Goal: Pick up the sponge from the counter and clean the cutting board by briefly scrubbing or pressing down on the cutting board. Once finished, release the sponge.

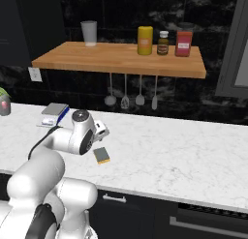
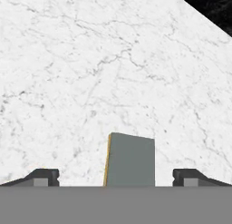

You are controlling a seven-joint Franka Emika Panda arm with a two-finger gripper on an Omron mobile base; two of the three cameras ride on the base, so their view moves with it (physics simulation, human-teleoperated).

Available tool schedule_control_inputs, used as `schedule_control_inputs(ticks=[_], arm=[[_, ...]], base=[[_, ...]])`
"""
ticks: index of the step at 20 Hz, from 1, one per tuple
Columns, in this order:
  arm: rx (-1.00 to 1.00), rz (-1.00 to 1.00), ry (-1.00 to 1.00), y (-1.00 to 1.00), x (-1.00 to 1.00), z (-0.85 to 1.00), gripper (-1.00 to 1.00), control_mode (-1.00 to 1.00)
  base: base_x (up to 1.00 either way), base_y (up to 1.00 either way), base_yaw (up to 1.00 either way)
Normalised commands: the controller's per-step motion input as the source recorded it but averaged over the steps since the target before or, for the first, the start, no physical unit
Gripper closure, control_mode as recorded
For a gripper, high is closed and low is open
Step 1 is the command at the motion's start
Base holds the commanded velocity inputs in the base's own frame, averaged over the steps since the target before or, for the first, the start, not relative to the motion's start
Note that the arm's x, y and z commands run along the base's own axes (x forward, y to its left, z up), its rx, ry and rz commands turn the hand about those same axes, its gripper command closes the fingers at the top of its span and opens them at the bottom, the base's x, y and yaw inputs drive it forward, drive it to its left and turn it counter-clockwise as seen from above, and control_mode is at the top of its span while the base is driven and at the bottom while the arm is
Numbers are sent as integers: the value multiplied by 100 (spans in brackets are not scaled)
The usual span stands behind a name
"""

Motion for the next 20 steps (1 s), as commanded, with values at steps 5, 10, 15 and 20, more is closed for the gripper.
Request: schedule_control_inputs(ticks=[5,10,15,20], arm=[[0,0,0,-2,15,-20,-100,-100],[0,1,0,-7,13,0,-100,-100],[0,0,0,-36,1,-8,-100,-100],[-3,0,0,-40,-10,-36,-100,-100]], base=[[0,0,0],[0,0,0],[0,0,0],[0,0,0]])
